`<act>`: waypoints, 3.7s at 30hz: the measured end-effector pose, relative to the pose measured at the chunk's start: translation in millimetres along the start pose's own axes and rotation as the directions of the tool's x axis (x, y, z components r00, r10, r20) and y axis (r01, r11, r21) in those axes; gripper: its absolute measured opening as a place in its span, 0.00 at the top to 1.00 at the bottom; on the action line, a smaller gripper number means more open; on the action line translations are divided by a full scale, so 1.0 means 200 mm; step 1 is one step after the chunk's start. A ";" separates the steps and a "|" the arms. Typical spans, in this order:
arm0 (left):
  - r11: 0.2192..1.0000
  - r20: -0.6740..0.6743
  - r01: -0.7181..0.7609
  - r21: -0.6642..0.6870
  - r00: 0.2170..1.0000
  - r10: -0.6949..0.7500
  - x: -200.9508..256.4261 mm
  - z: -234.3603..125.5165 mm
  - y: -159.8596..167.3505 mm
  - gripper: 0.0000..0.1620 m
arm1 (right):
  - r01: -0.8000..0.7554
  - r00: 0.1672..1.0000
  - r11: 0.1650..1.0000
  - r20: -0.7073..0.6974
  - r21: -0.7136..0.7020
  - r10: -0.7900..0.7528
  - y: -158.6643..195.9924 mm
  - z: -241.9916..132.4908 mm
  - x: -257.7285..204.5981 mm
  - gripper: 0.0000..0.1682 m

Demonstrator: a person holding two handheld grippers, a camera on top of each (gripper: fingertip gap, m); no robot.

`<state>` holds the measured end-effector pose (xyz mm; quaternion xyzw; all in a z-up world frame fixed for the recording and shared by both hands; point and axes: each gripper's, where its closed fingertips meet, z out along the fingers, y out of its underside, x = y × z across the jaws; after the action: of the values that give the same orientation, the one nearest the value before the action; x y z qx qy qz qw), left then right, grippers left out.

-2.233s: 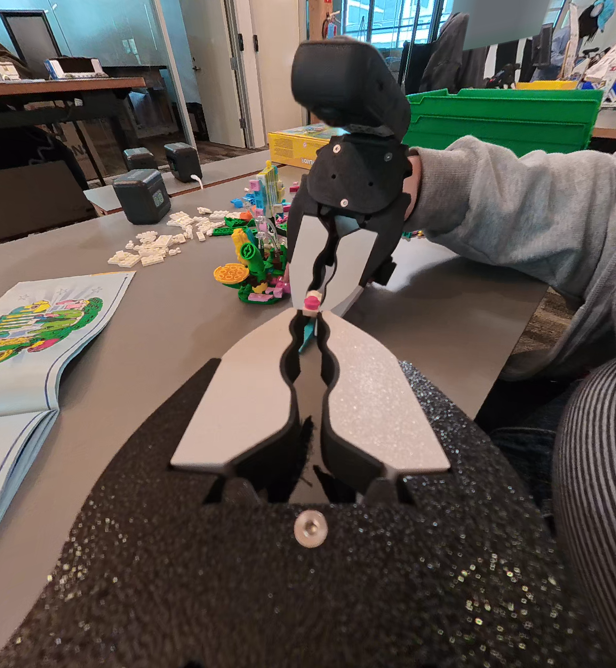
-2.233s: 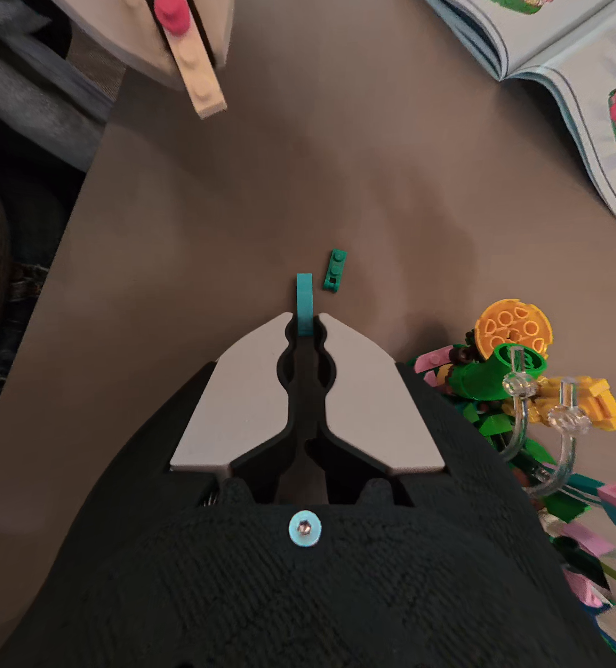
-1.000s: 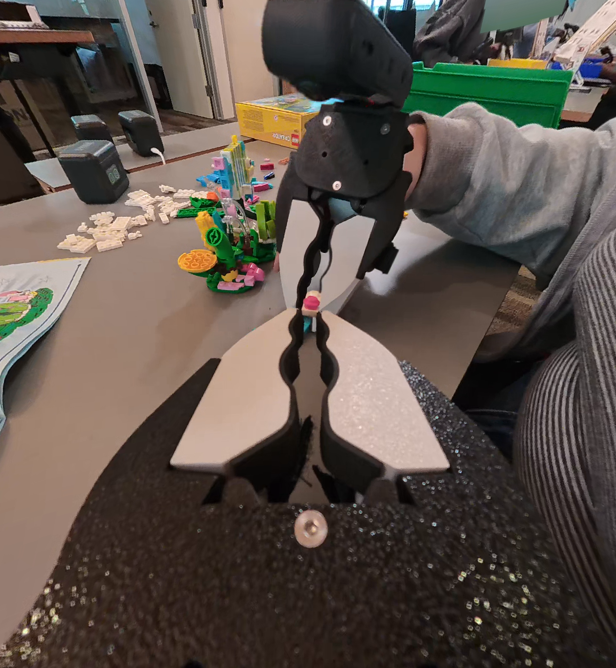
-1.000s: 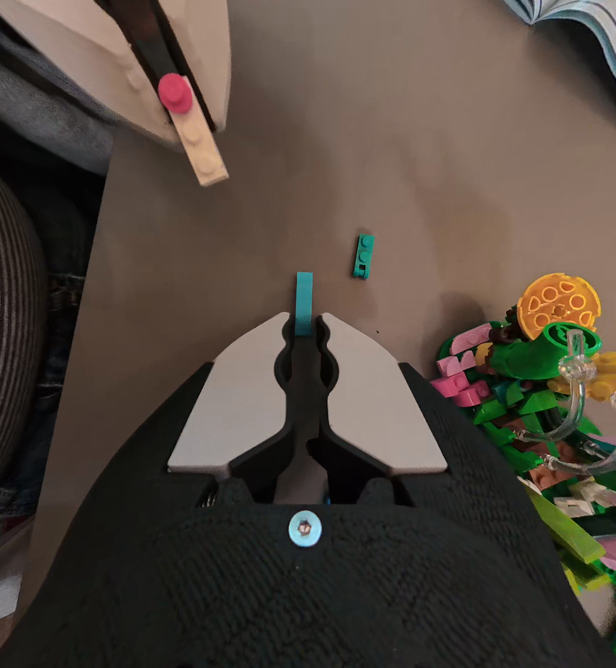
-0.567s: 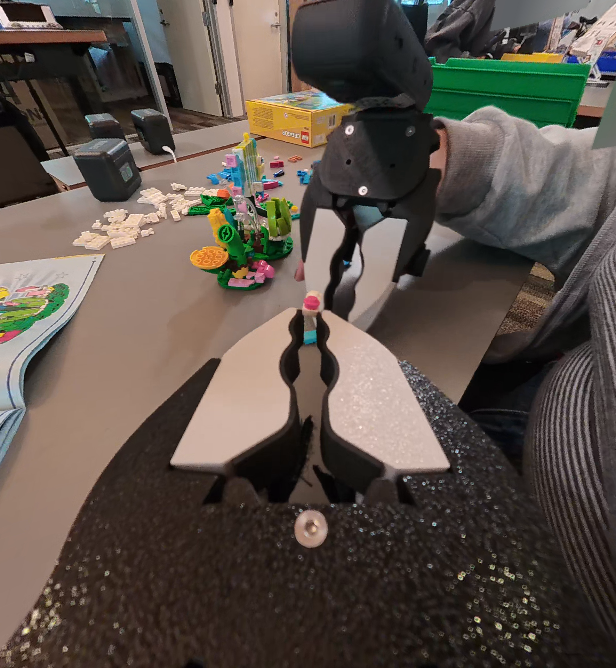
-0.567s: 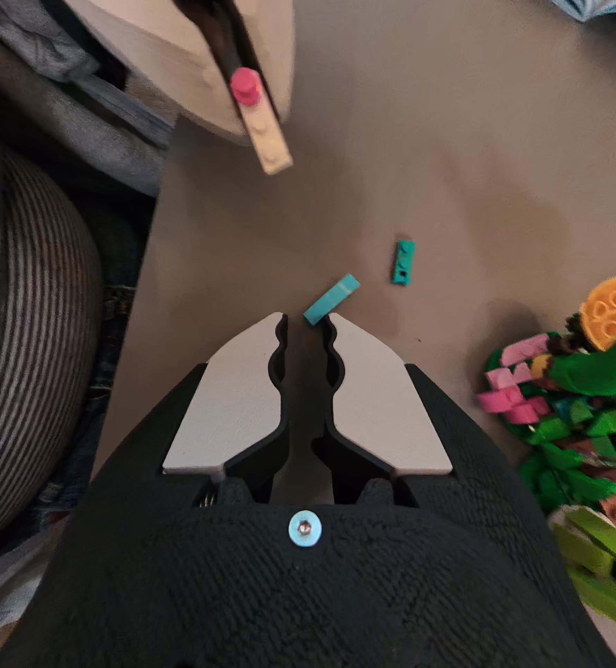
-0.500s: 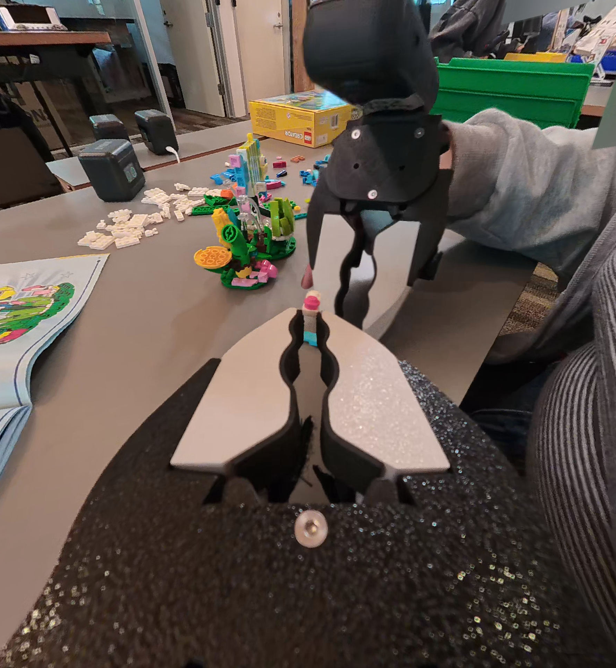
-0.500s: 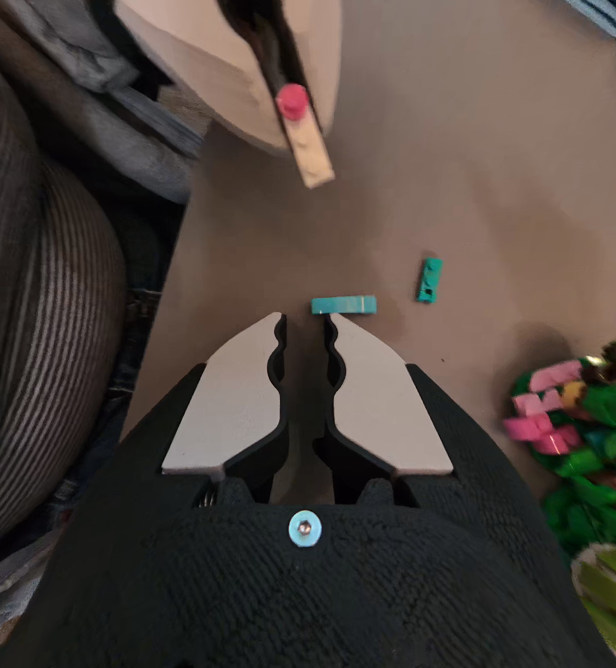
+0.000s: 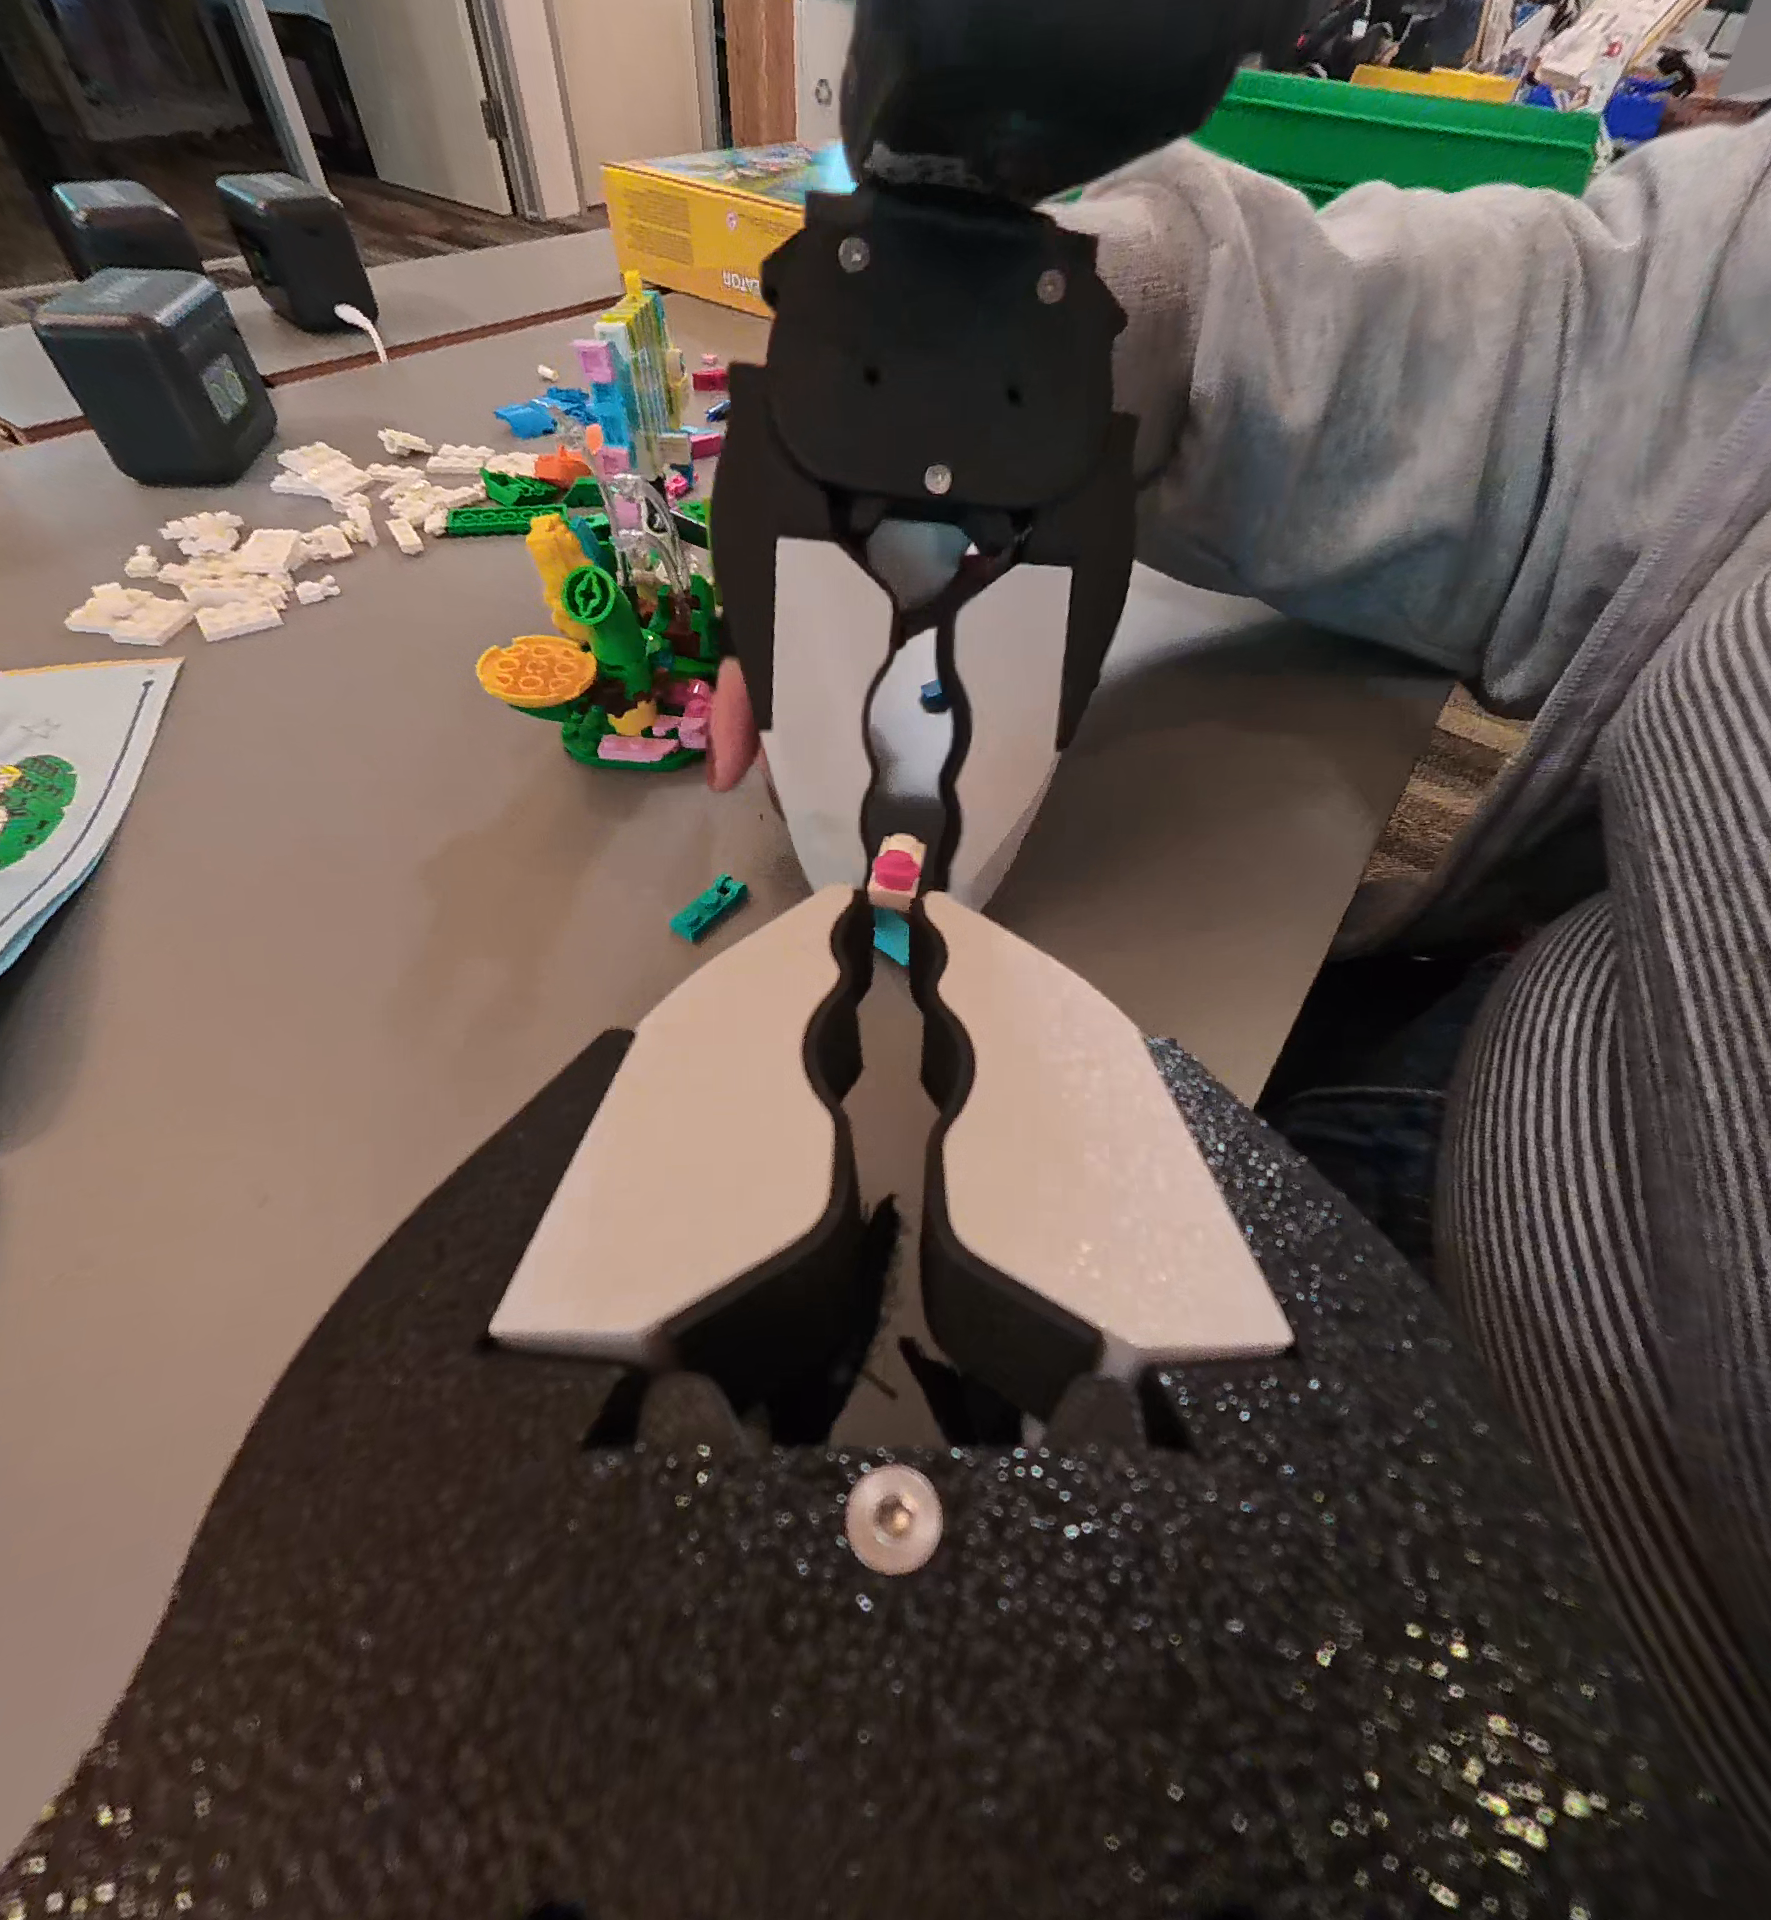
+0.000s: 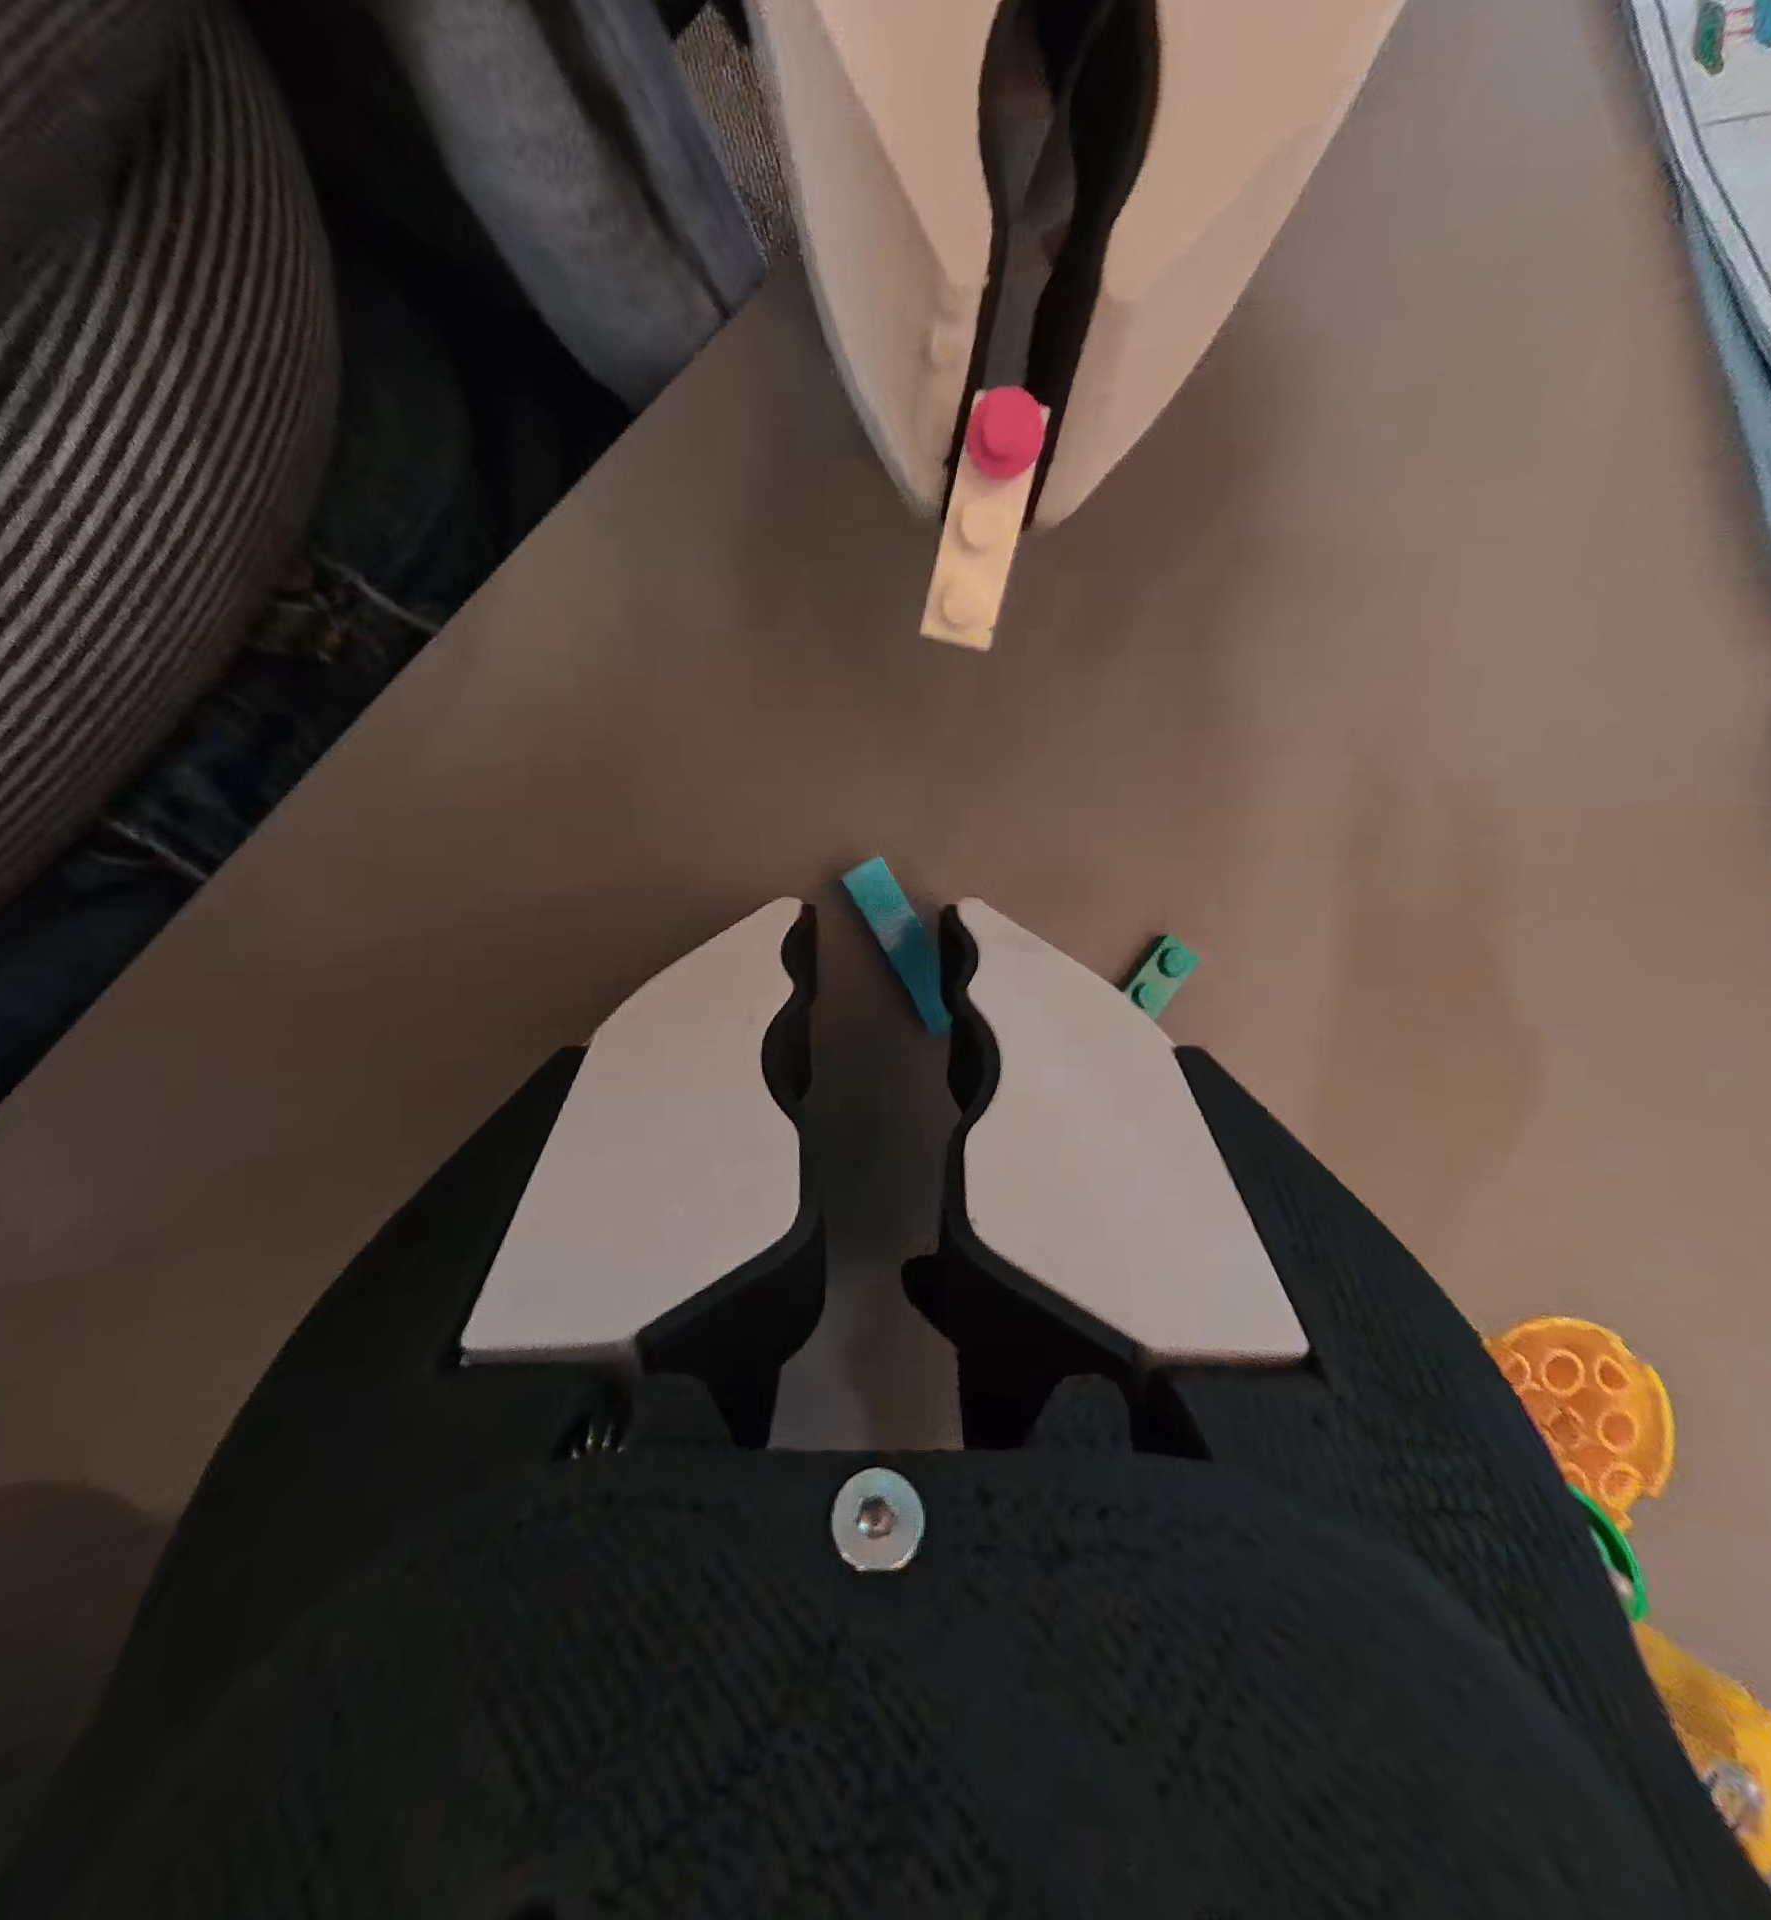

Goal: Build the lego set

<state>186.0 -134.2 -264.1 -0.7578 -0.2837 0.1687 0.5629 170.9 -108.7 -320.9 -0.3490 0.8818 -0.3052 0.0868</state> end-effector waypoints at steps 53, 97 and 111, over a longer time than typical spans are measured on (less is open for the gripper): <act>0.967 0.105 0.146 0.208 0.980 -0.171 -0.06 -0.02 -0.12 0.96 | -0.168 0.981 0.986 -0.102 0.010 0.168 -0.37 -0.25 0.14 0.96; 0.944 0.015 0.192 0.268 0.979 -0.203 -0.02 0.00 -0.15 0.96 | -0.147 0.985 0.937 0.043 -0.317 0.169 -0.36 -0.27 0.09 0.95; 0.943 0.024 0.190 0.274 0.979 -0.204 -0.03 -0.01 -0.16 0.96 | -0.131 0.989 0.940 0.024 -0.316 0.146 -0.37 -0.27 0.10 0.96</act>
<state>175.0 -131.8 -234.2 -0.6370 -0.3469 0.1683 0.6675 178.5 -138.2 -231.3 -0.3026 0.9390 -0.1464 0.0722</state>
